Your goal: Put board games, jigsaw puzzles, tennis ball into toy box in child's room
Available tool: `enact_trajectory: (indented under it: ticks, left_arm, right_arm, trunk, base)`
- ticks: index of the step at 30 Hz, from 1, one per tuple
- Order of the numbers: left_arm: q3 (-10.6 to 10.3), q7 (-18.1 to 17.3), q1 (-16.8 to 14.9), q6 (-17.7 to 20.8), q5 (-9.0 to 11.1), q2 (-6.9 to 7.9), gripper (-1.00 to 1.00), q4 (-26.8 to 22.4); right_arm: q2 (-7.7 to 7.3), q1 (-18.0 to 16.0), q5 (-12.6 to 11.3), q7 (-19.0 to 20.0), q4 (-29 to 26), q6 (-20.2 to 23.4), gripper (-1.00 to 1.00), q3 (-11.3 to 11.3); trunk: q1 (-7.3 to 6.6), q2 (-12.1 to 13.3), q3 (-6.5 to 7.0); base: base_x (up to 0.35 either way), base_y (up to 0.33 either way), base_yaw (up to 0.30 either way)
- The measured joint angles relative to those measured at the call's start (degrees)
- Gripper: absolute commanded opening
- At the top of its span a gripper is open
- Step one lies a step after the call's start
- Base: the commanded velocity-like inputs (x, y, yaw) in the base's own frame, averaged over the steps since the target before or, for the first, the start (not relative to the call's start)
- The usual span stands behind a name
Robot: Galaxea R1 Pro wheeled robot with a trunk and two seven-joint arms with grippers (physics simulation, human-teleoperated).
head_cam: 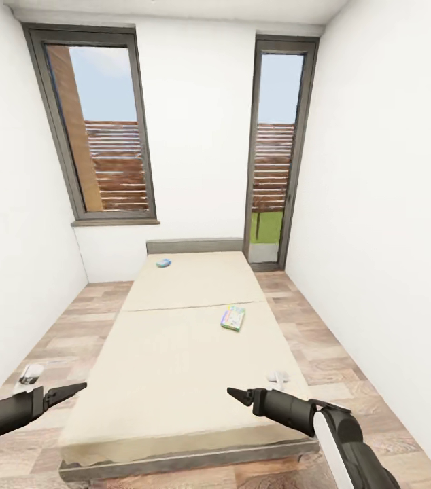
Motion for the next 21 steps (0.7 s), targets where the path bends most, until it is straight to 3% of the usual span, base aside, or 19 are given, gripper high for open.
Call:
enact_trajectory:
  ticks: [9, 21]
  left_arm:
    - [-0.09, 0.0, 0.0, 0.0, 0.0, 0.0, 1.0, 0.04]
    - [-0.37, 0.04, -0.01, -0.01, 0.08, -0.08, 1.0, 0.04]
  right_arm:
    - [1.04, 0.02, 0.35, 0.02, 1.19, -0.07, 1.0, -0.08]
    - [1.27, 0.03, 0.5, 0.04, 1.54, -0.09, 1.0, -0.13]
  trunk:
    - [0.0, 0.0, 0.0]
    - [0.0, 0.0, 0.0]
  base:
    - [0.0, 0.0, 0.286]
    - [0.0, 0.0, 0.286]
